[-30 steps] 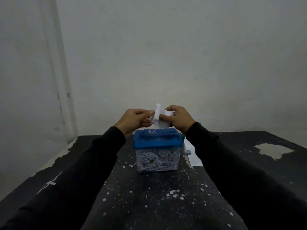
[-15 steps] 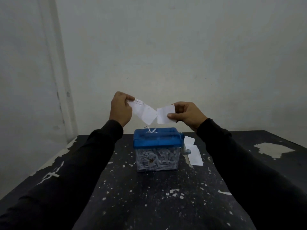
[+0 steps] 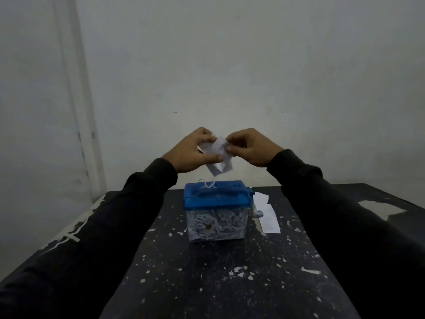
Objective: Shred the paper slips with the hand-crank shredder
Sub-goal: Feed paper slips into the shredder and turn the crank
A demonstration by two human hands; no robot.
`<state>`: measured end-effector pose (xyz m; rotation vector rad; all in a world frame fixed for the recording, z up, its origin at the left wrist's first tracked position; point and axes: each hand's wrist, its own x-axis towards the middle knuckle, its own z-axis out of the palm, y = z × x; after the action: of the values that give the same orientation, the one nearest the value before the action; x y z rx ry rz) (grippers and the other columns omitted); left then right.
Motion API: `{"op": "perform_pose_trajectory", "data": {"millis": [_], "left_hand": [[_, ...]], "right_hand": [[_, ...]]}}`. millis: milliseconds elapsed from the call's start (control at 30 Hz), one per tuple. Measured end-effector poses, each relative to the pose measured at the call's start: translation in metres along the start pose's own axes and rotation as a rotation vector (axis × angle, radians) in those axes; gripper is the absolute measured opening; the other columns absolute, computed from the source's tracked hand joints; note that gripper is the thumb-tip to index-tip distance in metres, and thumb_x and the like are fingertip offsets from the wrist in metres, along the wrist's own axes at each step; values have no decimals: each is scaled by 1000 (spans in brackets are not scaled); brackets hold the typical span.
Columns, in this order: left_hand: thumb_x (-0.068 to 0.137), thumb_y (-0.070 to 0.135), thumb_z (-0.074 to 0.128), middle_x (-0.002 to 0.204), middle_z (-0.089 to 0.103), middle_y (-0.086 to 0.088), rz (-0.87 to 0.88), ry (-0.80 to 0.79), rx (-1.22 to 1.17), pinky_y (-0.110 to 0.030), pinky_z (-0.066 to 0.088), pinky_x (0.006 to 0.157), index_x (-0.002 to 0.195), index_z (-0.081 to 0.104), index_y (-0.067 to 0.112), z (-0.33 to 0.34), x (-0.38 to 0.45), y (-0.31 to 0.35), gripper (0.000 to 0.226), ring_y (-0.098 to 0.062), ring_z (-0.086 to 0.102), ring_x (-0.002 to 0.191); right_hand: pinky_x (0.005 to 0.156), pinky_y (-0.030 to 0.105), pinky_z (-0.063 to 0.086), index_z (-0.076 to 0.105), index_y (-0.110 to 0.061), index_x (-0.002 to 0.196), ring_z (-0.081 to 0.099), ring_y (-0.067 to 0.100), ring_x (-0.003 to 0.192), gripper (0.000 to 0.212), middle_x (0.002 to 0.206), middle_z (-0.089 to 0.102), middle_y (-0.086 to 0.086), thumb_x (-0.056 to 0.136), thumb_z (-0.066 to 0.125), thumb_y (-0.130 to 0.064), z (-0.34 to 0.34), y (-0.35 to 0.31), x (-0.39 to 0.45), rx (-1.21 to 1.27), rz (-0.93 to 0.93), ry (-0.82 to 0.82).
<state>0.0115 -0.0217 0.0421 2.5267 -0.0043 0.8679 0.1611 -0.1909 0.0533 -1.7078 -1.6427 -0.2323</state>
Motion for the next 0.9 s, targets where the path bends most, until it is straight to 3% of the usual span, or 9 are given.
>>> {"op": "perform_pose_trajectory", "data": {"millis": [133, 333, 500, 567, 600, 700, 767, 900], "left_hand": [[89, 29, 77, 107, 73, -4, -68, 13, -100, -42, 59, 91, 114, 74, 9, 5, -2, 5, 32, -21, 69, 98], [87, 38, 78, 90, 79, -7, -192, 5, -223, -42, 57, 90, 96, 82, 9, 7, -6, 6, 30, -31, 71, 91], [83, 24, 83, 93, 78, -8, -215, -58, -269, -35, 59, 86, 87, 81, 12, 5, -7, -1, 13, -22, 70, 90], [85, 12, 81, 92, 78, -8, -235, -33, -295, -31, 59, 79, 87, 80, 13, 3, -7, -7, 2, -19, 70, 86], [86, 8, 79, 94, 78, -7, -251, -2, -310, -29, 59, 77, 89, 79, 15, 2, -7, -10, 8, -20, 71, 88], [89, 0, 73, 106, 75, -4, -264, 90, -356, -28, 59, 80, 96, 77, 22, -2, -2, -17, 23, -26, 71, 99], [92, -2, 67, 111, 74, -7, -256, 116, -392, -32, 61, 82, 104, 76, 21, -2, 1, -15, 27, -29, 71, 103], [103, 10, 55, 108, 75, -14, -265, 91, -634, -38, 62, 79, 115, 72, 9, 2, 1, 8, 21, -32, 73, 98]], "right_hand": [[69, 22, 54, 73, -5, 100, 65, 3, 74, 17, 91, 72, 0, 99, 64, -20, 1, -3, 7, 66, 46, 180], [74, 40, 62, 61, -7, 111, 69, 28, 96, 12, 105, 70, 13, 104, 54, -14, 8, -12, 17, 634, 304, 397], [60, 30, 56, 61, -14, 112, 63, 19, 82, 15, 100, 65, 5, 106, 47, -12, 11, -19, 19, 918, 369, 601], [62, 27, 55, 62, -12, 114, 59, 18, 83, 18, 100, 62, 4, 106, 46, -9, 7, -16, 17, 883, 345, 597], [65, 26, 55, 63, -11, 113, 58, 18, 85, 19, 100, 62, 4, 105, 47, -7, 6, -15, 15, 847, 318, 557], [70, 26, 53, 69, -10, 109, 63, 13, 81, 18, 100, 67, 5, 103, 52, -4, 3, -13, 5, 758, 208, 312], [71, 24, 55, 70, -9, 117, 66, 11, 83, 20, 105, 70, 8, 100, 60, -8, 5, -14, 0, 642, 162, 155], [75, 24, 53, 69, -17, 119, 64, 8, 90, 26, 99, 68, -3, 93, 72, -21, 27, -11, 7, 263, 112, 211]]}}
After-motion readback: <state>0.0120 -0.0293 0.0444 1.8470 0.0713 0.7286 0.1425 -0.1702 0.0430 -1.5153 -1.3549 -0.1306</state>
